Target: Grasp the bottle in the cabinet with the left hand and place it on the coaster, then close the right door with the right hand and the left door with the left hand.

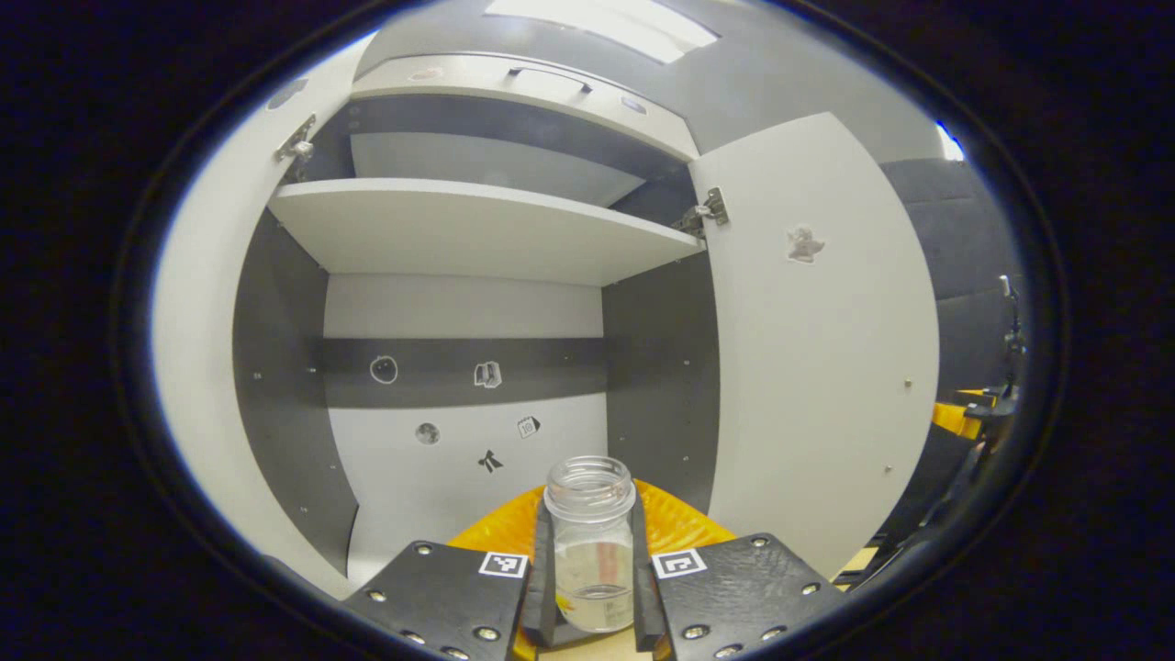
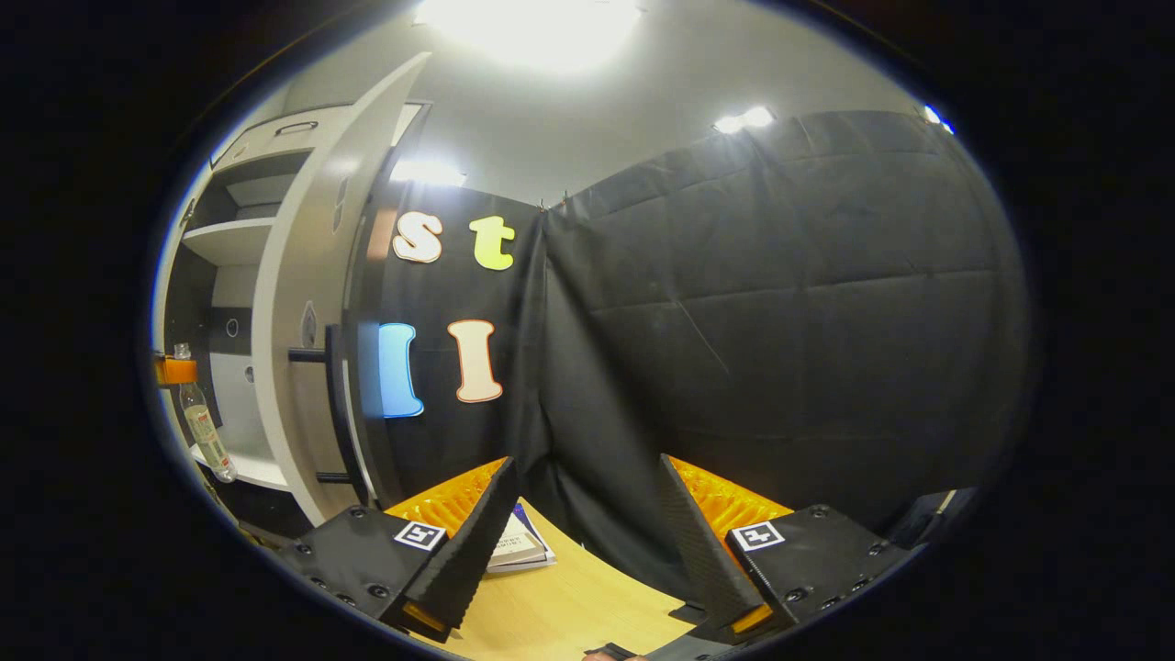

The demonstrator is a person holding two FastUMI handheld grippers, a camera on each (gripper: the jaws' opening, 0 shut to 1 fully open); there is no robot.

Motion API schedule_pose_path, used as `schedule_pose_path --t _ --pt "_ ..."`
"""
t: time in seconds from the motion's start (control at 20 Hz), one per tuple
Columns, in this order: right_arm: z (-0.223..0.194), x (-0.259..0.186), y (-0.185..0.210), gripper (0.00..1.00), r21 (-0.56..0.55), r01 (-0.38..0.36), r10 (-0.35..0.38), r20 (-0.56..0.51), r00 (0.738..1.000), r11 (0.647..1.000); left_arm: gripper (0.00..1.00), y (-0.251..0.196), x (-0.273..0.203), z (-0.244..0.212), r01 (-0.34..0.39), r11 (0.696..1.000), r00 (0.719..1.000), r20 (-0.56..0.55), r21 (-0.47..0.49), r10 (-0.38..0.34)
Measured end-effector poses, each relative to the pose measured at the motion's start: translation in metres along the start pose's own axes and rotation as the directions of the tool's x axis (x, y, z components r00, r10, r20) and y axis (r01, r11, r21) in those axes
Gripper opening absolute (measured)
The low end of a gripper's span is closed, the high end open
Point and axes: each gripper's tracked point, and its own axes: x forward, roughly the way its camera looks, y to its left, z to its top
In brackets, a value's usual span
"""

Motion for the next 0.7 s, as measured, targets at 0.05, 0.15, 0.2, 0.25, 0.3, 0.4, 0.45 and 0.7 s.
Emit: schedule_pose_path --t 0.05,0.15,0.2,0.25,0.3,0.4,0.45,0.7 --pt "0.003 -0.001 0.001 0.96 -0.009 -0.007 0.007 0.006 1.0 1.0 0.36 -0.001 -0.01 -0.003 -0.005 1.0 1.0 0.005 0.001 0.005" --pt "0.004 -0.002 0.005 0.96 -0.017 -0.031 0.031 0.013 0.999 0.999 0.36 -0.004 -0.028 -0.006 -0.019 1.0 1.0 0.023 -0.003 0.019" --pt "0.004 0.0 0.008 0.97 -0.013 -0.048 0.049 0.016 0.999 0.999 0.34 -0.008 -0.036 -0.011 -0.021 1.0 0.999 0.033 -0.007 0.021" --pt "0.004 0.002 0.01 0.96 -0.006 -0.068 0.068 0.021 0.997 0.998 0.36 -0.008 -0.043 -0.017 -0.041 0.999 0.999 0.029 -0.003 0.041" --pt "0.005 0.004 0.013 0.96 -0.003 -0.086 0.086 0.029 0.996 0.996 0.32 -0.009 -0.051 -0.026 -0.065 0.998 0.998 0.018 0.001 0.065" --pt "0.002 0.009 0.015 0.97 -0.007 -0.131 0.131 0.038 0.991 0.991 0.34 -0.015 -0.064 -0.043 -0.103 0.995 0.995 -0.001 0.0 0.103" --pt "-0.004 0.011 0.017 0.96 -0.002 -0.162 0.162 0.03 0.986 0.987 0.34 -0.022 -0.072 -0.051 -0.122 0.992 0.992 -0.014 -0.004 0.122" --pt "-0.022 0.026 0.009 0.96 0.027 -0.323 0.324 -0.011 0.946 0.946 0.34 -0.054 -0.1 -0.091 -0.283 0.959 0.955 -0.1 -0.01 0.281"
